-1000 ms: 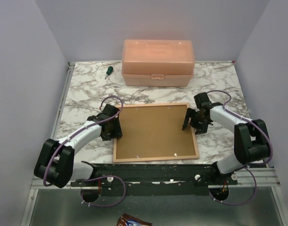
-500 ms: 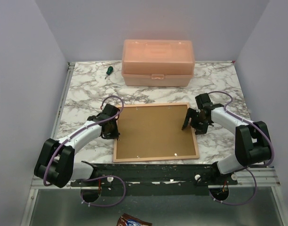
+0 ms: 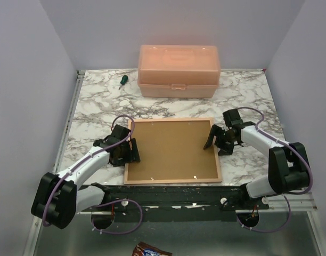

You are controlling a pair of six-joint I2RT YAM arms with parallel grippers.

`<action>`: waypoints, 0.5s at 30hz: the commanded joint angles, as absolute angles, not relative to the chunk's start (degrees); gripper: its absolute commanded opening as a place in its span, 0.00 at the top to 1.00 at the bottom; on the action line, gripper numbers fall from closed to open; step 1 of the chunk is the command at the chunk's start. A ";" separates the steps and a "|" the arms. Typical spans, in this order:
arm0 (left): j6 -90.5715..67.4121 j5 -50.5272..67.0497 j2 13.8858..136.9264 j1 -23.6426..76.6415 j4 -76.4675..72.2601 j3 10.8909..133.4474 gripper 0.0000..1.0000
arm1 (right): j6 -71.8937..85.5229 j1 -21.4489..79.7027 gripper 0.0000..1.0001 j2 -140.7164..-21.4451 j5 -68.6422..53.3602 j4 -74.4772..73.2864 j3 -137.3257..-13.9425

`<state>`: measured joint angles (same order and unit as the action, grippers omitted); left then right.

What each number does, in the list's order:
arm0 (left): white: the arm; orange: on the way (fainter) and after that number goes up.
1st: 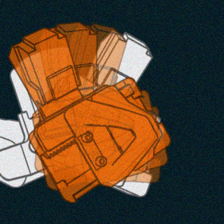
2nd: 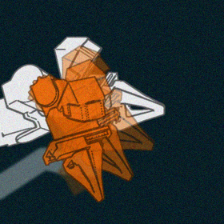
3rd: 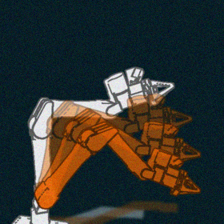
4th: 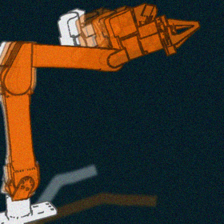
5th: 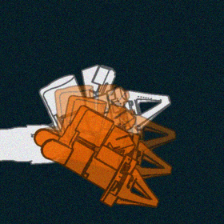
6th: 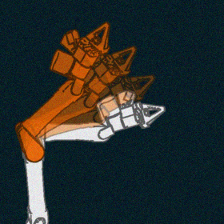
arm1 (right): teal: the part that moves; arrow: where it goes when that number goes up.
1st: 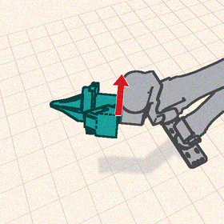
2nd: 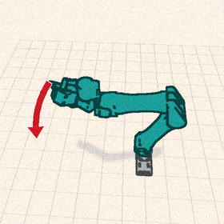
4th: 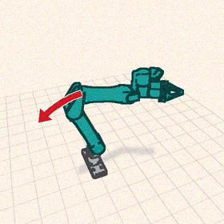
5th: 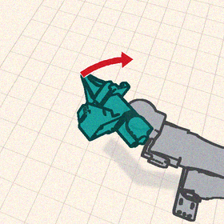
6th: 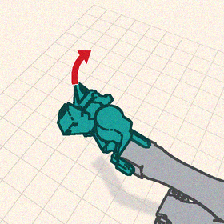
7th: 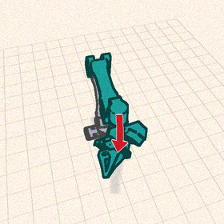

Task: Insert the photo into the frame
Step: Install the photo frame at the center of the board.

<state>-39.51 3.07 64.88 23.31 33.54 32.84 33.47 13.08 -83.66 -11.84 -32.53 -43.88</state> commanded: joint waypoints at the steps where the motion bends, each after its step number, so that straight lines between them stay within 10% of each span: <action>1: -40.90 9.38 65.67 23.20 30.08 31.04 0.24 | 35.23 13.36 0.19 -85.89 -21.61 -28.80 -39.83; 15: -36.83 5.73 74.13 19.02 33.21 43.12 0.19 | 34.89 15.97 0.18 -96.34 -21.29 -24.24 -49.35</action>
<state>-36.86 3.18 73.14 19.77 36.27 37.85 34.48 13.06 -91.29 -19.05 -30.76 -49.74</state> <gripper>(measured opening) 0.764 0.813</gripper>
